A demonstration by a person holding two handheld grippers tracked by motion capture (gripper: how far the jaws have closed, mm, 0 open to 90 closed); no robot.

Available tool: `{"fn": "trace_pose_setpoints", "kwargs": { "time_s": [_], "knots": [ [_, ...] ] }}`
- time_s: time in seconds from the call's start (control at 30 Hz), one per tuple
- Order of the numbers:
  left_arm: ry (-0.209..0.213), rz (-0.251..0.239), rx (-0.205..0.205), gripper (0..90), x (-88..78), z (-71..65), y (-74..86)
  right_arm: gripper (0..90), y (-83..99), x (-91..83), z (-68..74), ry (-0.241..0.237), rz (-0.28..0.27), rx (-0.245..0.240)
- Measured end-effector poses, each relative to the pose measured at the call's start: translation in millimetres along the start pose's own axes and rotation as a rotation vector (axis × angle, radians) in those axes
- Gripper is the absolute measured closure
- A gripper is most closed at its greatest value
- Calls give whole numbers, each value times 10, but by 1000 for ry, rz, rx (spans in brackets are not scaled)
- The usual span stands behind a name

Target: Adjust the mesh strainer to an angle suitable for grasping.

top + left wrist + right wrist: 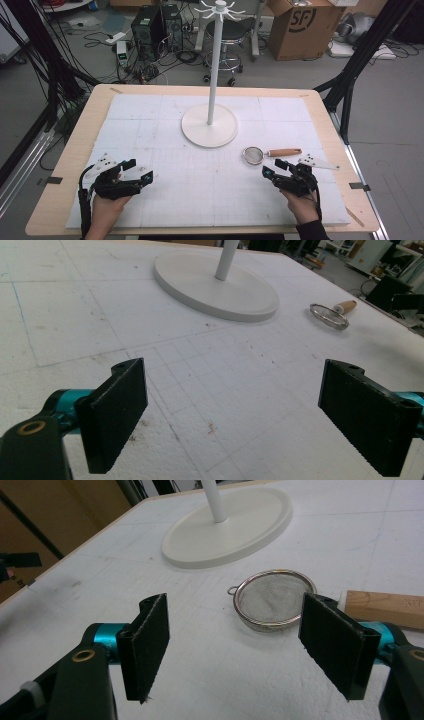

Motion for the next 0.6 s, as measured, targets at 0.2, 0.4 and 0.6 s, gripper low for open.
{"fn": "trace_pose_setpoints", "kwargs": {
  "time_s": [0.2,0.4,0.6],
  "knots": [
    [0,2,1,129,1,1,2,349,2,16,-28,6,6,7],
    [1,-3,-1,129,2,-10,-2,410,5,26,-75,12,14,25],
    [6,-2,-2,129,0,-5,-2,477,-18,45,-99,-10,15,55]
  ]
}}
Point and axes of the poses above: each handheld gripper's, and its own axes: x roughly forward along the jaws, y roughly out of its underside, z roughly to its left, the point moved 9 cm from there along x, roughly forward along the jaws, and after that the axes turned 2 degrees about y, right-handed, at the moved point
